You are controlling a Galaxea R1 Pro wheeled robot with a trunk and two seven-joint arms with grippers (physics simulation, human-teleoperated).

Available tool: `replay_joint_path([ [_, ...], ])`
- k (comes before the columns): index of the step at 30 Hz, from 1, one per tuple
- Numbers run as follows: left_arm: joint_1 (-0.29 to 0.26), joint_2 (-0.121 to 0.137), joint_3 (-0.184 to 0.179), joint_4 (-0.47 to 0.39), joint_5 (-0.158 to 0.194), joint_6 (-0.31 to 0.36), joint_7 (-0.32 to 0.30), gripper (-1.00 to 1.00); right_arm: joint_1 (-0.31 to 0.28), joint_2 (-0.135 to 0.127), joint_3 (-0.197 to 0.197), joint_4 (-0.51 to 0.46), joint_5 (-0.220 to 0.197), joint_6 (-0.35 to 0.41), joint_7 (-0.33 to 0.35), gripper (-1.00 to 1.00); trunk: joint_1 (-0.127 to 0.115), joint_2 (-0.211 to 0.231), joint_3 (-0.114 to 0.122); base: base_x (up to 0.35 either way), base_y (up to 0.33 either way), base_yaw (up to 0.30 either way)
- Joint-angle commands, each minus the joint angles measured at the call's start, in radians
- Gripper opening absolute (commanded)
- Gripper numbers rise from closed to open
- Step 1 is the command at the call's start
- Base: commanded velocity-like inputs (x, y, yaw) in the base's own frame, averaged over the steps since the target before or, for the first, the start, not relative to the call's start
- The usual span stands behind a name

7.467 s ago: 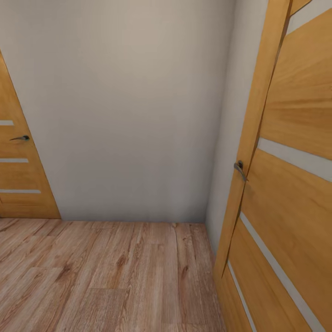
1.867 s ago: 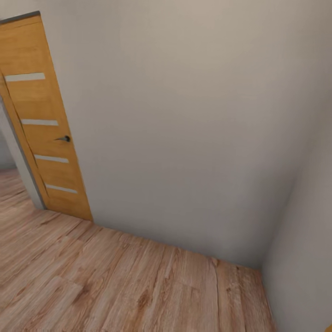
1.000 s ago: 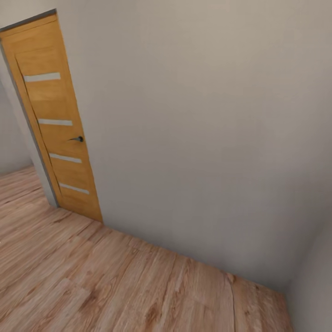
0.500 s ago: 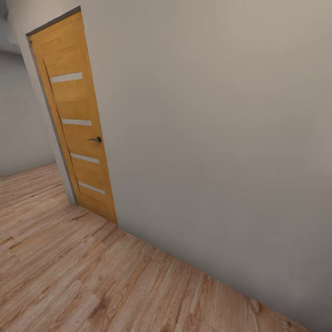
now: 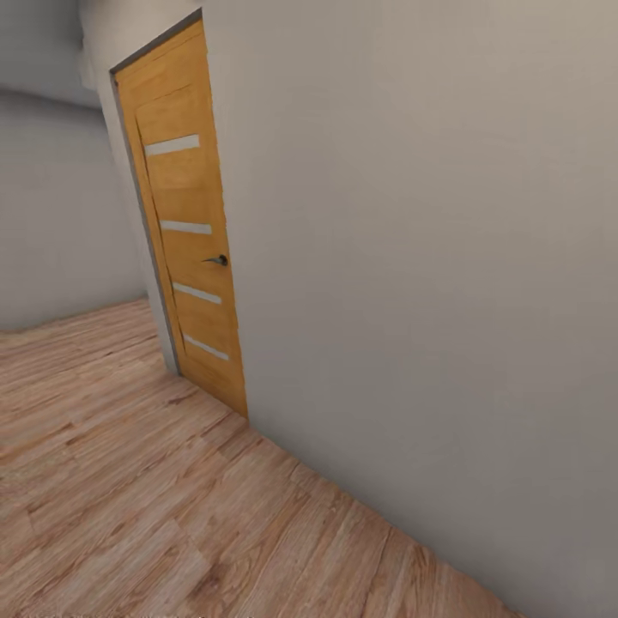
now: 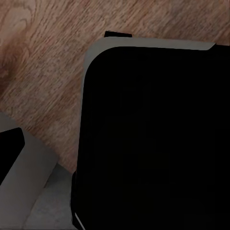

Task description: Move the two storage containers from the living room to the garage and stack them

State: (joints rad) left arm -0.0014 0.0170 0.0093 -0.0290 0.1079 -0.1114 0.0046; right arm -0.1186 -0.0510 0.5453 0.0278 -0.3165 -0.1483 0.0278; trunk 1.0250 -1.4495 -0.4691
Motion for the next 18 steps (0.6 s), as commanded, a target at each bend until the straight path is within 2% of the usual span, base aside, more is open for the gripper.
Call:
replay_joint_path([
  [1,0.000,0.000,0.000,0.000,0.009,-0.002,0.000,1.00,-0.001,0.000,0.008,0.003,-0.010,-0.006,0.003,1.00,0.000,0.000,-0.001,0.017,0.000,0.271],
  [18,0.000,0.000,0.001,0.000,0.009,-0.002,0.001,1.00,-0.001,0.000,0.008,0.003,-0.010,-0.005,0.003,1.00,0.000,0.000,-0.001,0.002,0.000,0.271],
])
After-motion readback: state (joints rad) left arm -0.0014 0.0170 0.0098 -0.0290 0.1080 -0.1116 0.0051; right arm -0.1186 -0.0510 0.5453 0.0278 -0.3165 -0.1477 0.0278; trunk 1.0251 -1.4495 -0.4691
